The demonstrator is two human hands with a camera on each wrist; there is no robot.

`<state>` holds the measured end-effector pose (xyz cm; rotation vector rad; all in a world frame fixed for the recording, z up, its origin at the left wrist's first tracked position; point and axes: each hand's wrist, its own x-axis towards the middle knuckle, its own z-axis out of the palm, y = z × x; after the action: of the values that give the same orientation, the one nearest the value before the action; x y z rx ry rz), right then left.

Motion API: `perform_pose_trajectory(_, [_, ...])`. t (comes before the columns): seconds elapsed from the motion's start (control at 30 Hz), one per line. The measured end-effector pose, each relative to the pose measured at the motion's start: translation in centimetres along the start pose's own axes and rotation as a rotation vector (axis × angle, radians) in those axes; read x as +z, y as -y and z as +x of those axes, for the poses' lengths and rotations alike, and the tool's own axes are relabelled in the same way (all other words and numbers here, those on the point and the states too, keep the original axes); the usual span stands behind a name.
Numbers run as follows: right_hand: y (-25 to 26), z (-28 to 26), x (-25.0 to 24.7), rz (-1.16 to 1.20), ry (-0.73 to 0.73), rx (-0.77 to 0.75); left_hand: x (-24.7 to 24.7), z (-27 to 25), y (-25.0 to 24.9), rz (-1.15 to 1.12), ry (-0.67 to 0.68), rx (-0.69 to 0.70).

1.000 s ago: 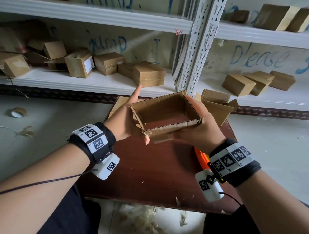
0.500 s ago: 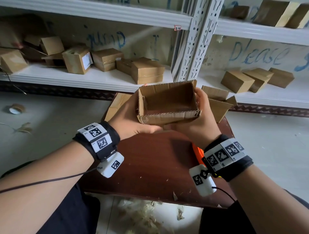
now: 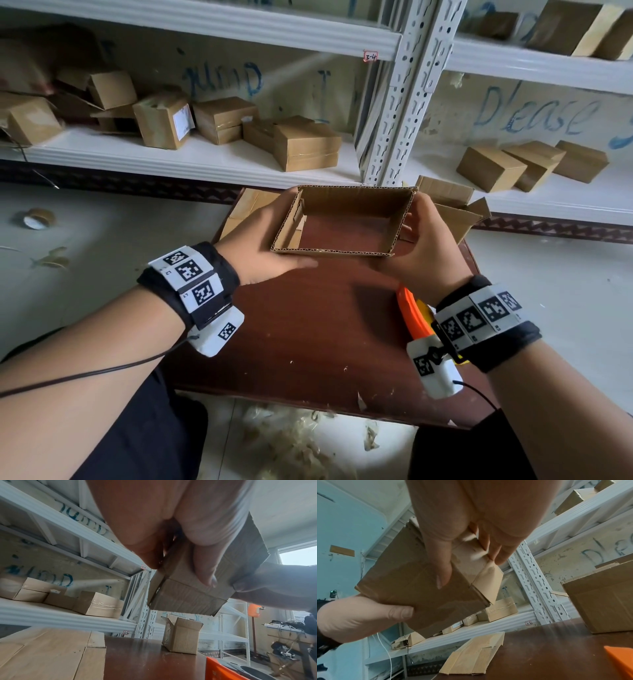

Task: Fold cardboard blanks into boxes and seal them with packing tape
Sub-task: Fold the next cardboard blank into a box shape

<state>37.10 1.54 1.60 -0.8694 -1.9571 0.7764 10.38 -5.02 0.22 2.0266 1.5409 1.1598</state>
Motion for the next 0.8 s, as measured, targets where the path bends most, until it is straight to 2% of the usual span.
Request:
perform_pose_trajectory(0.17, [-0.6,-0.2,0.0,-0.074,0.084,-0.023,-0.4,0.1,-0.1,-0.038,-0.079,0.044])
perform_pose_trajectory(0.27, [-0.7,-0.6,0.6,-0.195,0.185,-0.041,-0.9,0.5,0.4,0.005,-0.153,-0.002])
perform_pose_trajectory(0.33, [-0.4,-1.0,1.3,-0.212,0.204,-0.053,-1.4,0.7,0.7,0.056,-0.148,-0.033])
perform_pose_trajectory(0.4, [0.0,-1.4,1.9,-0.203,0.166,-0.058,-1.9,0.7,0.9,0.086,-0.107,-0.028])
perform_pose_trajectory(0.6, [-0.1,-0.6,1.8,-0.139,-0.084,0.000,-1.5,0.3,0.9,0.051,0.025,0.057])
perform_pose_trajectory(0.7, [0.0,-0.2,1.8,-0.108,-0.065,-0.023,-1.5,0.3,1.2,0.038,0.014,0.059])
perform_pose_trajectory(0.8, [0.2,-0.5,2.1,-0.143,0.059,-0.067,-2.4,0.6,1.3,0.052,-0.062,-0.001])
